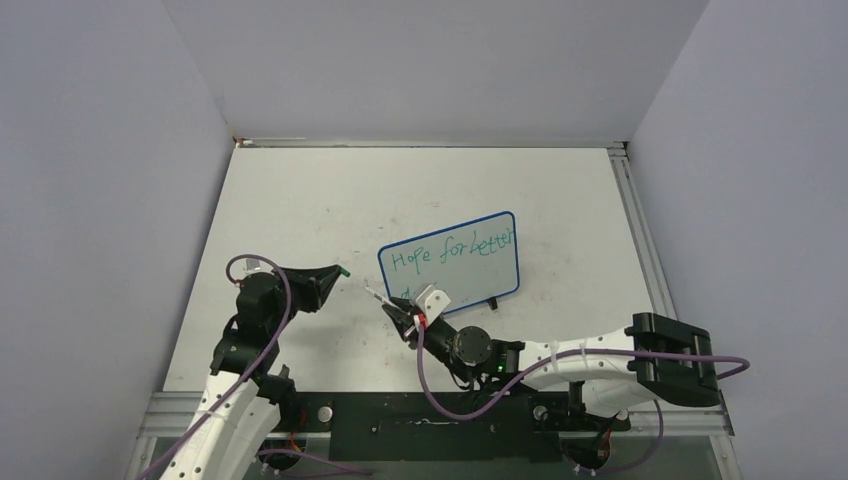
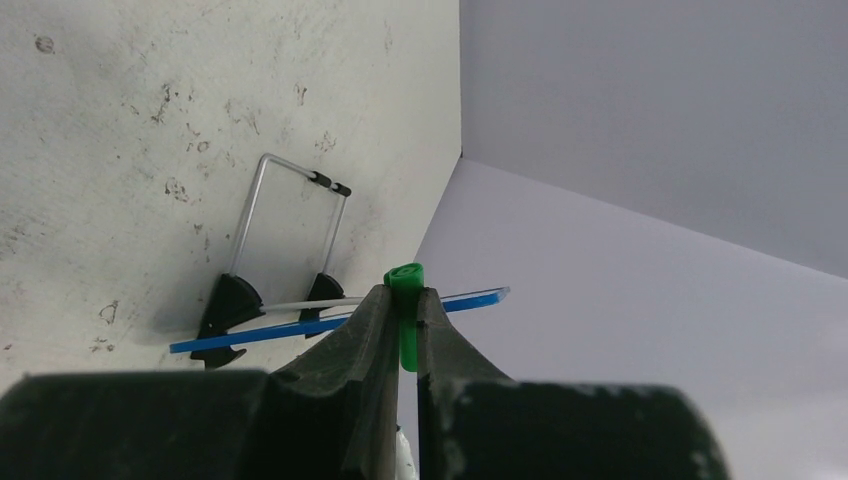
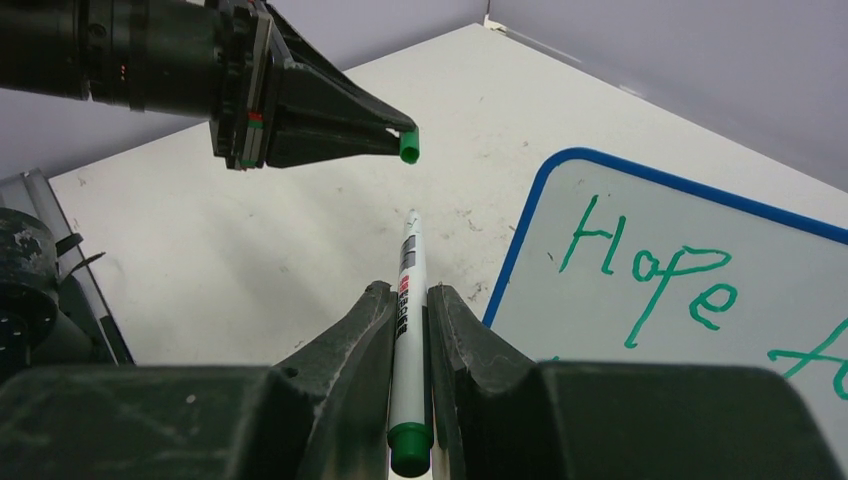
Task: Write a sentence on the whiteboard
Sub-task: Close the whiteboard marker at the center of the board.
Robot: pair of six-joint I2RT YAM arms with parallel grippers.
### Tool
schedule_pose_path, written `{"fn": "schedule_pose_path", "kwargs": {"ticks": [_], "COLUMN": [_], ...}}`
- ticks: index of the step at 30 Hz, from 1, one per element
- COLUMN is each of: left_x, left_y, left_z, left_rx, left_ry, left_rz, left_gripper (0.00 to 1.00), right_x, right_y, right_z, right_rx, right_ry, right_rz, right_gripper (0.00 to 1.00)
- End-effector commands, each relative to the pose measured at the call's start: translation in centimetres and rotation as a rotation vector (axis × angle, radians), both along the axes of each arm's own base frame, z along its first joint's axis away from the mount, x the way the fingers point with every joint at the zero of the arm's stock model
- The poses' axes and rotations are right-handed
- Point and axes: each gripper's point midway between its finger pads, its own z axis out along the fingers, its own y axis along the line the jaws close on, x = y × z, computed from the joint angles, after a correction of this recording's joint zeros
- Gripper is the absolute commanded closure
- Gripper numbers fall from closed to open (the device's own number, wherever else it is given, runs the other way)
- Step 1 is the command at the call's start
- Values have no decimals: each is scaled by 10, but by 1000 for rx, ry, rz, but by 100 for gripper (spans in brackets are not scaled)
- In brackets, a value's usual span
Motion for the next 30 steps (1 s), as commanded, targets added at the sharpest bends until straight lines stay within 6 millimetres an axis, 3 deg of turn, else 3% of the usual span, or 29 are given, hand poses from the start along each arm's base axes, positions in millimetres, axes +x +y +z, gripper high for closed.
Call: {"fn": "schedule_pose_path", "kwargs": {"ticks": [1,30], "left_x": [1,-1], "left_y": [-8,-23], "left_z": [13,11], "left_rx": [-40,-72], "left_ry": [-47,-46], "left_rz": [-30,-71], "left_gripper": [100,100], "right_x": [4,13], "right_y": [11,21], "right_z": [45,32], "right_rx": [122,83], "right_ry": [-52,-63], "right_rz": [-18,-66], "right_gripper": [95,95]}}
